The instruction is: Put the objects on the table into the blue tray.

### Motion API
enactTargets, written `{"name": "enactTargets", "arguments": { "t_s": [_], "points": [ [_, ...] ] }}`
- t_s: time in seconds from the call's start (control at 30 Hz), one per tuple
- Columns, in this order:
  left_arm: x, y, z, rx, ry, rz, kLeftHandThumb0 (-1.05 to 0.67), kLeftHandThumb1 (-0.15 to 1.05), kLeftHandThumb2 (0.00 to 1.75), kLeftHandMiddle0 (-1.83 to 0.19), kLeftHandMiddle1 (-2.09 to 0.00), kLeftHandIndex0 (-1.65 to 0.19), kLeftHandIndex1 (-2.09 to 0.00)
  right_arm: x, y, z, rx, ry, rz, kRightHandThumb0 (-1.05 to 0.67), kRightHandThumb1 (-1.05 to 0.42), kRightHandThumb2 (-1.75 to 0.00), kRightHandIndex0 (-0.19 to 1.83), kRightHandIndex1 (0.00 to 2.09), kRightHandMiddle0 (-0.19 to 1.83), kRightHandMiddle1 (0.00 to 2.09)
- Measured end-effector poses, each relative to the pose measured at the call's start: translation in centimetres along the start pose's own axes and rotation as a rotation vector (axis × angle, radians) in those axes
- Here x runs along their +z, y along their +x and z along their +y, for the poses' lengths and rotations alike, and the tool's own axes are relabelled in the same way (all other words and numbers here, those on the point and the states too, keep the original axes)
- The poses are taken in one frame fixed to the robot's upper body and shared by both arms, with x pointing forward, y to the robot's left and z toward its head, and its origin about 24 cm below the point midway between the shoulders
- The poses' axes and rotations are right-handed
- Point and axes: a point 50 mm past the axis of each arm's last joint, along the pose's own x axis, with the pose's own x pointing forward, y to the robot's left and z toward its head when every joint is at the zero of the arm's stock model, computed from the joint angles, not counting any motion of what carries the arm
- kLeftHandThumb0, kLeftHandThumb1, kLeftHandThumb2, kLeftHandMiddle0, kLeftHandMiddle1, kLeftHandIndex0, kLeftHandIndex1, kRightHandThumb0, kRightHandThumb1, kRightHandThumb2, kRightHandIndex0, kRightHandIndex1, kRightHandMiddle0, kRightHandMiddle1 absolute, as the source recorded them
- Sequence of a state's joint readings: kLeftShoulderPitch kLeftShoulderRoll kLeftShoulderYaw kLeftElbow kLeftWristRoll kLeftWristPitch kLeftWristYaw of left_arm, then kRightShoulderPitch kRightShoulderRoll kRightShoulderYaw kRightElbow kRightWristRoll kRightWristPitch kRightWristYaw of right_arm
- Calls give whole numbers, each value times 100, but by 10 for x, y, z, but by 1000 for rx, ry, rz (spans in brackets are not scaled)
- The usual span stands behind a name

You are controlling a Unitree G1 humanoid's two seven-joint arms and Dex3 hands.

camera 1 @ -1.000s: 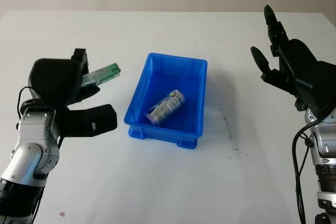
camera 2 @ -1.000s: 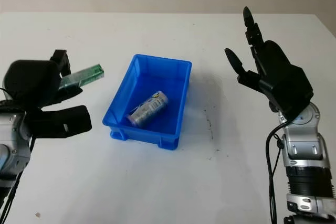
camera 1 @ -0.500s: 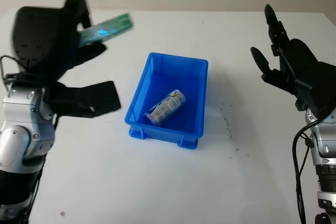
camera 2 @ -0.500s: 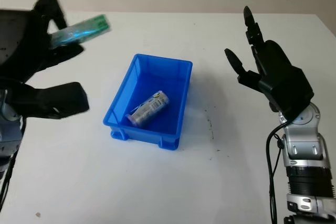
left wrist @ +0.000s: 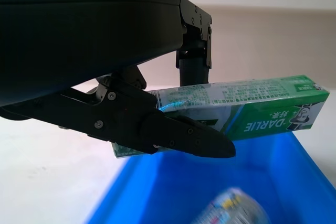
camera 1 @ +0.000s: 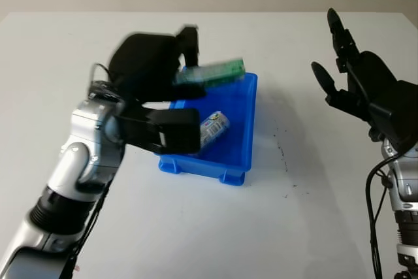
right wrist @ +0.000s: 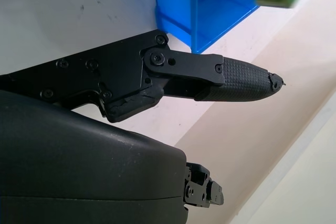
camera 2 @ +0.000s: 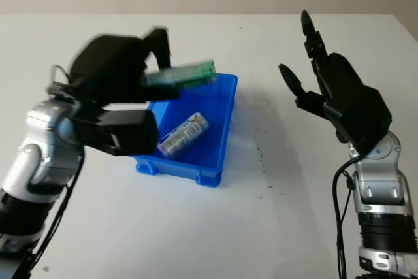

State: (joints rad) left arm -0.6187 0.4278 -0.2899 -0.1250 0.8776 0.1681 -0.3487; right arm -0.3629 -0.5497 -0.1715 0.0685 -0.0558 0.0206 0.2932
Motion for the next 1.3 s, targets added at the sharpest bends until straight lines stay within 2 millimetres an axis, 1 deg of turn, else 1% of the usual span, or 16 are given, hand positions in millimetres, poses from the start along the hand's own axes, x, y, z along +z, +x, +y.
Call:
{"name": "enactTargets", "arguments": {
  "t_s": [0.07, 0.1, 0.13, 0.17, 0.23, 0.27, 0.3, 0.33, 0.43, 0.63, 0.73, 0.83, 0.93, 1.07, 1.17, 1.3],
  "points": [
    [1, 3, -7, -11, 10, -17, -20, 104, 21, -108, -209, -50, -209, 0, -2, 0, 0, -2, 6, -83, -105, -58, -19, 0, -19, 0],
    [1, 3, -9, -13, 15, -21, -29, 104, 19, -79, -203, -33, -199, 0, -2, 0, 0, -4, 9, -83, -105, -58, -19, 0, -19, 0],
    [2, 4, -11, -18, 21, -21, -46, 104, 17, -33, -183, -7, -160, 0, -3, 0, -1, -6, 11, -83, -105, -57, -19, 0, -19, 0],
    [2, 5, -13, -36, 28, -17, -58, 105, 18, -10, -147, 5, -120, 0, -4, -1, -4, -7, 13, -83, -105, -57, -19, 0, -19, 0],
    [2, 5, -15, -70, 34, -12, -79, 105, 22, 9, -52, 14, -41, -1, -6, -2, -8, -7, 18, -82, -105, -57, -19, 0, -19, 0],
    [2, 5, -14, -76, 39, -13, -83, 105, 23, 14, -31, 17, -24, -2, -7, -2, -8, -7, 22, -83, -105, -57, -19, 0, -19, 0],
    [2, 6, -13, -75, 43, -15, -86, 105, 25, 17, -16, 18, -12, -3, -8, -2, -7, -6, 26, -83, -105, -57, -19, 0, -19, 0],
    [2, 6, -12, -74, 45, -20, -90, 105, 31, 18, -7, 19, -5, -4, -8, -2, -6, -6, 28, -83, -105, -57, -19, 0, -19, 0],
    [5, 6, -14, -88, 21, -48, -93, 105, 40, 19, -1, 19, -1, -5, -8, -2, -5, -6, 35, -83, -105, -57, -19, 0, -19, 0],
    [2, 4, -9, -77, -127, -100, -92, 105, 42, 19, 0, 19, 0, -5, -8, -1, -3, -4, 41, -84, -105, -56, -19, 0, -19, 0],
    [-5, 2, 1, -27, -333, -135, -86, 105, 45, 19, 0, 19, 0, -4, -7, 0, 0, -7, 38, -84, -105, -57, -19, 0, -19, 0],
    [-14, -1, 16, 111, -600, -198, -81, 105, 54, 19, -1, 19, 0, -2, -5, 1, 1, -4, 22, -83, -105, -57, -19, 0, -19, 0],
    [-32, -3, 25, 251, -831, -194, -75, 105, 58, 18, -2, 16, -2, 3, 1, 4, -6, 9, -17, -82, -105, -57, -19, 0, -19, 0],
    [-61, -3, 23, 428, -1117, -104, -64, 105, 57, 17, -3, 17, -2, 5, 9, 12, -14, 92, -46, -83, -105, -57, -19, 0, -19, 0],
    [-86, -4, 14, 507, -1279, -17, -58, 105, 59, 19, 0, 19, 0, 8, 15, 20, -25, 182, -68, -82, -105, -58, -19, 0, -19, 0],
    [-109, -9, -8, 539, -1391, 104, -67, 105, 72, 19, 0, 19, 0, 10, 23, 31, -30, 286, -81, -81, -105, -62, -19, 0, -19, 0]
  ]
}}
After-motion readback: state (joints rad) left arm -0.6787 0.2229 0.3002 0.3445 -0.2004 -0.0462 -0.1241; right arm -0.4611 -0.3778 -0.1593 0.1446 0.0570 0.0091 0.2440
